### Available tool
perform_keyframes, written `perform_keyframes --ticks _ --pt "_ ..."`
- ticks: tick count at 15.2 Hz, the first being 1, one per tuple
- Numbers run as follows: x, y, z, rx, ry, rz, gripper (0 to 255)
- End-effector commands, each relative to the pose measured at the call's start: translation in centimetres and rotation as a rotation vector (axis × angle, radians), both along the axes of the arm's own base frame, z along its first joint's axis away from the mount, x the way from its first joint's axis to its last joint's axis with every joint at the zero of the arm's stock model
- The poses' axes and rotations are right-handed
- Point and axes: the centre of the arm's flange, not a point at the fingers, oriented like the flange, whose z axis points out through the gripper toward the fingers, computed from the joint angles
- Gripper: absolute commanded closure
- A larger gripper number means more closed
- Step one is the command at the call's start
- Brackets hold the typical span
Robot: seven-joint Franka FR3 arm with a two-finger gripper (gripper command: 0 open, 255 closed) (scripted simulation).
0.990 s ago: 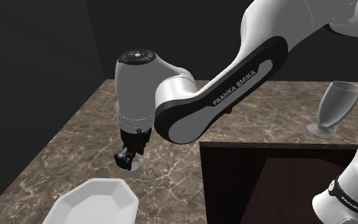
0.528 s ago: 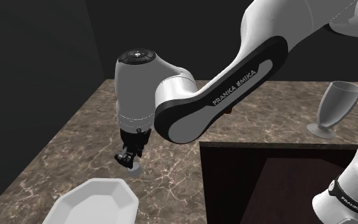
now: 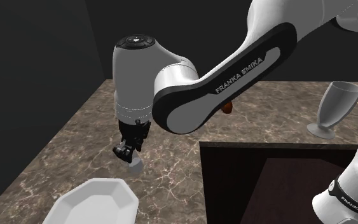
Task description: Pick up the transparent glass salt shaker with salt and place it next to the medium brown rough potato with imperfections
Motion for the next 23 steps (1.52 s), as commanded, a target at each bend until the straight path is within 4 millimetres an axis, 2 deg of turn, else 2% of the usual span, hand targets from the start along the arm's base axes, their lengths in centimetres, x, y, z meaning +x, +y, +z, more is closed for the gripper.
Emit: perform_keyframes --ticks 1,23 --pt "0.1 0.0 1.0 0.0 0.0 0.0 255" --pt "0.1 0.0 12.7 0.0 0.0 0.0 255"
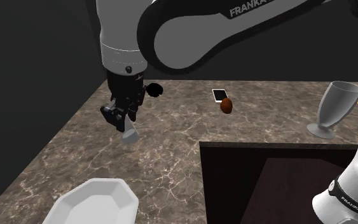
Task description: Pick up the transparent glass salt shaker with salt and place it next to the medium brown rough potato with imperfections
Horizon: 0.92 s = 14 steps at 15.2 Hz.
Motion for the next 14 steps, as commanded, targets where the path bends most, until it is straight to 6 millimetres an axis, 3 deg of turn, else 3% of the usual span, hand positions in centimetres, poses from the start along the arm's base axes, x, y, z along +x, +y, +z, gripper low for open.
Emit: perform_keyframes --ticks 1,6,14 --pt "0.0 0.0 1.1 0.0 0.0 0.0 255" --pt "0.0 0.0 3.3 0.0 0.0 0.0 255" --pt "0.3 -10.5 3.4 0.0 0.0 0.0 255"
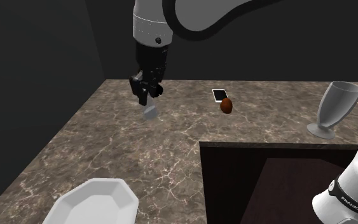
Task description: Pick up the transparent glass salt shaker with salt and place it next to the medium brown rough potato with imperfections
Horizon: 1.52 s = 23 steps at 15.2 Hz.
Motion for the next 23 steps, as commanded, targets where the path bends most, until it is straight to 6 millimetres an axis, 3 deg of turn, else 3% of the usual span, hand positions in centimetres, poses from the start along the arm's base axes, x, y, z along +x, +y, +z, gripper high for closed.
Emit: perform_keyframes --ticks 1,23 --pt "0.0 -3.0 -0.1 0.0 0.0 0.001 255" --pt "1.0 -32.0 0.1 0.0 0.0 0.001 255"
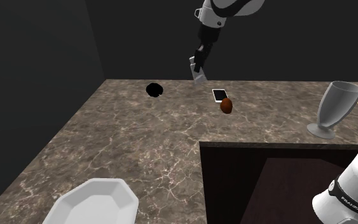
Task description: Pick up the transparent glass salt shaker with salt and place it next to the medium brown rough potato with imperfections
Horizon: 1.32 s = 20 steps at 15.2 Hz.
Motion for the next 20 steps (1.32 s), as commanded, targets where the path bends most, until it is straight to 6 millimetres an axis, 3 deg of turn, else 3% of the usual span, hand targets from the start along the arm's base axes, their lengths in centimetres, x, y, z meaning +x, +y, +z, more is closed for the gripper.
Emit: perform_keyframes --ticks 1,6,20 --pt "0.1 -2.7 0.1 -0.001 0.0 0.002 255" --pt "0.4 -10.0 0.1 -0.001 0.0 0.002 255" --pt "0.4 -10.0 -7.3 -0.001 0.0 0.002 255"
